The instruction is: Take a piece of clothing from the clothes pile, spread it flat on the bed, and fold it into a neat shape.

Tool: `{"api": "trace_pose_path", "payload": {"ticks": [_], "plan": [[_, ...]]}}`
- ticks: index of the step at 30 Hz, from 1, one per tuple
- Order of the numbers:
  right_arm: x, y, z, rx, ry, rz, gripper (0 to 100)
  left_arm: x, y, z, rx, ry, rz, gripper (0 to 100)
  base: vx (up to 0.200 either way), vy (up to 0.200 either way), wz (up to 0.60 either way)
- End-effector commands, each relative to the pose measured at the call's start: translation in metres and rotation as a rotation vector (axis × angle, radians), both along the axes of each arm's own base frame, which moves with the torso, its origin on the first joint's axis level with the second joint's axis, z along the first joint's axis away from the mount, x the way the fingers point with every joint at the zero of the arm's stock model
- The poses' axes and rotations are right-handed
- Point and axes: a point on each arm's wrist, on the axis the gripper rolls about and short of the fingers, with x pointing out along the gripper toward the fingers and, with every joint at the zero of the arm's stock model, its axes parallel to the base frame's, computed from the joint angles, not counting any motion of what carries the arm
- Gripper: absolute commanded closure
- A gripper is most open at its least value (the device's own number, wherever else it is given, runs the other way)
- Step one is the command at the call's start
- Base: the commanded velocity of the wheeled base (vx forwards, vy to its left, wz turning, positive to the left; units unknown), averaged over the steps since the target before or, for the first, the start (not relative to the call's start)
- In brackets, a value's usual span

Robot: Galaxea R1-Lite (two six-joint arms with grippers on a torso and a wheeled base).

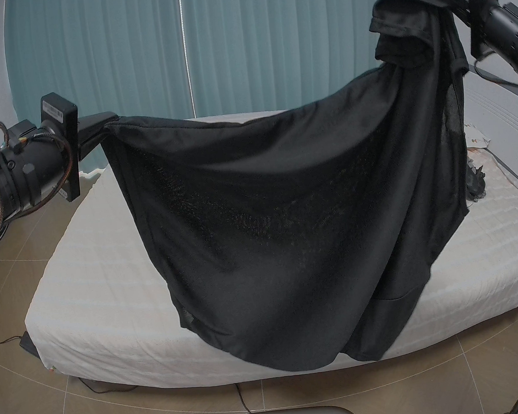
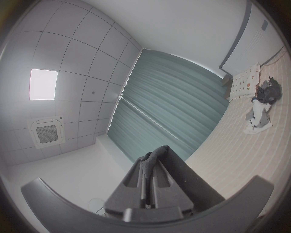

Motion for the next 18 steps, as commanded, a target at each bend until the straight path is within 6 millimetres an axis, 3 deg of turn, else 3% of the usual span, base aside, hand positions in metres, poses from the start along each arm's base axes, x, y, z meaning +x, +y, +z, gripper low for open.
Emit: {"api": "trace_pose_path", "payload": {"ticks": [1,2,7,14,18], "plan": [[0.163,0.025,-0.060,-0.075,0.243,-0.186,100,0.094,-0.004,-0.026,0.053,0.142,0.108,100,0.200,0.000,0.00],[0.180,0.030,-0.081,-0.084,0.255,-0.190,100,0.108,-0.008,-0.037,0.062,0.172,0.106,100,0.200,0.000,0.00],[0.200,0.030,-0.106,-0.102,0.215,-0.217,100,0.129,-0.014,-0.057,0.078,0.224,0.097,100,0.200,0.000,0.00],[0.224,0.033,-0.160,-0.177,0.288,-0.236,100,0.152,-0.020,-0.090,0.109,0.302,0.092,100,0.200,0.000,0.00],[0.237,0.023,-0.192,-0.199,0.331,-0.266,100,0.170,-0.028,-0.119,0.123,0.341,0.089,100,0.200,0.000,0.00]]}}
